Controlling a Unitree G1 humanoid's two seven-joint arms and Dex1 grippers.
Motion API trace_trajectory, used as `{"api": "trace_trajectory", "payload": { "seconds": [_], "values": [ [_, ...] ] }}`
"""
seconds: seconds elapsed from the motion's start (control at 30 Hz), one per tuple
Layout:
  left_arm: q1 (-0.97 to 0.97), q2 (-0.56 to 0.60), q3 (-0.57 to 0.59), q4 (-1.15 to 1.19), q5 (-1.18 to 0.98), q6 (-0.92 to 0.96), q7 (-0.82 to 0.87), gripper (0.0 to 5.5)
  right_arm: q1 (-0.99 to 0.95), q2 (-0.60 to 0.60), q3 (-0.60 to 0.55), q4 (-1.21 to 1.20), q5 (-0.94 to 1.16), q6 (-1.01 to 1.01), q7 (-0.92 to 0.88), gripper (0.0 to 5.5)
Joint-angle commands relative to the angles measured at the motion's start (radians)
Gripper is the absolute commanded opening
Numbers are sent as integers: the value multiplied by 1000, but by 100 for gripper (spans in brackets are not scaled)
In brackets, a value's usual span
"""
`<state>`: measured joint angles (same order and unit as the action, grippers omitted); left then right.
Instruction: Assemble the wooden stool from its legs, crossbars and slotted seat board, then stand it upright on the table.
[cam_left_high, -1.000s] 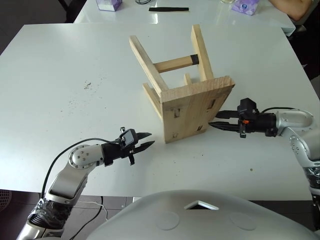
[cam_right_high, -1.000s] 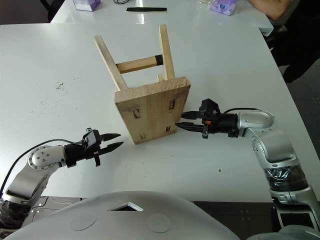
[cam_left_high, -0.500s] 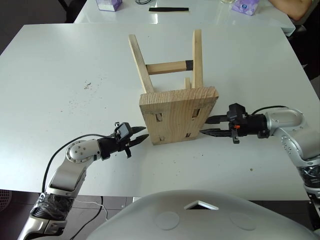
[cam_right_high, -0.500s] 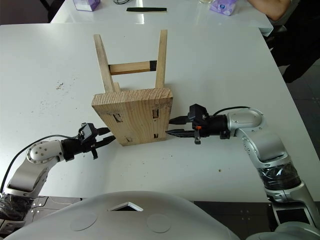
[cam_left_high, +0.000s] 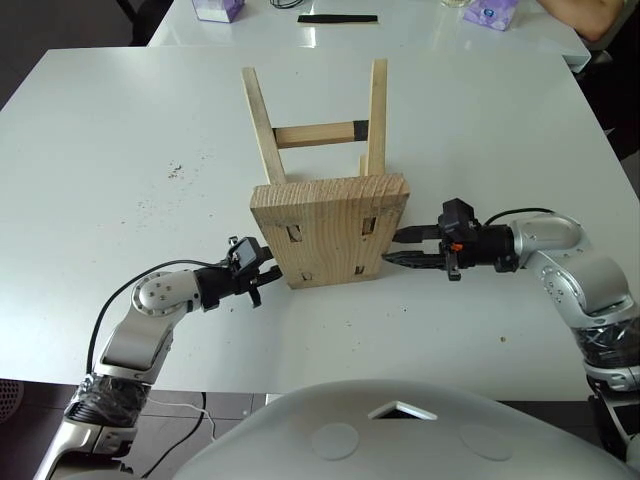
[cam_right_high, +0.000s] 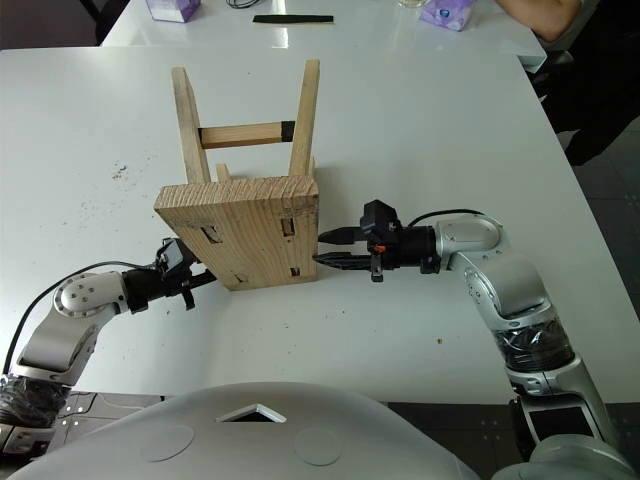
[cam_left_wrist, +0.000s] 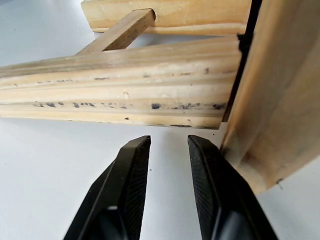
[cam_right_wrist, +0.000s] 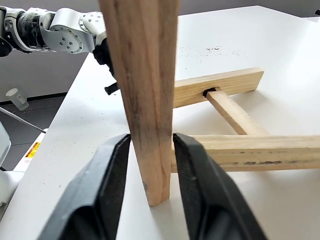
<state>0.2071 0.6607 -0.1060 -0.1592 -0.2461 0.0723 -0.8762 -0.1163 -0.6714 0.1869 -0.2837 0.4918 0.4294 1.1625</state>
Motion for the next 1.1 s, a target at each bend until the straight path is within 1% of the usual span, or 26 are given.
{"api": "trace_trajectory", "payload": {
  "seconds": [0.03, 0.1, 0.2, 0.47, 0.5, 0.53, 0.63, 0.73, 0.87, 0.97, 1.1],
  "values": [
    [-17, 10, 11, 28, 17, -19, -12, 138, -16, -2, -8, -33, 18, 26, -6, 229],
    [-22, 12, 14, 45, 21, -29, -17, 138, -19, -5, -4, -43, 35, 41, 6, 248],
    [-36, 11, 16, 71, 27, -42, -22, 138, -29, -8, 6, -47, 49, 55, 30, 248],
    [-46, 0, 7, 99, 46, -68, -27, 138, -83, 34, 49, -9, 34, 50, 31, 248],
    [-47, -1, 7, 103, 47, -70, -27, 138, -88, 39, 54, -3, 32, 49, 30, 230],
    [-48, -3, 7, 105, 48, -71, -26, 138, -92, 45, 60, 5, 27, 45, 29, 226],
    [-49, -10, 6, 112, 51, -76, -21, 138, -95, 60, 85, 32, 1, 31, 26, 172],
    [-48, -17, 8, 114, 54, -80, -16, 138, -86, 63, 111, 35, -11, 32, 34, 138],
    [-45, -26, 15, 127, 60, -90, -3, 138, -78, 66, 123, 37, -6, 39, 42, 133],
    [-53, -38, 32, 167, 64, -104, 16, 138, -84, 93, 108, 29, 30, 68, 20, 133],
    [-111, -44, 99, 354, 74, -165, 67, 138, -126, 143, 42, -5, 115, 138, -39, 133]
  ]
}}
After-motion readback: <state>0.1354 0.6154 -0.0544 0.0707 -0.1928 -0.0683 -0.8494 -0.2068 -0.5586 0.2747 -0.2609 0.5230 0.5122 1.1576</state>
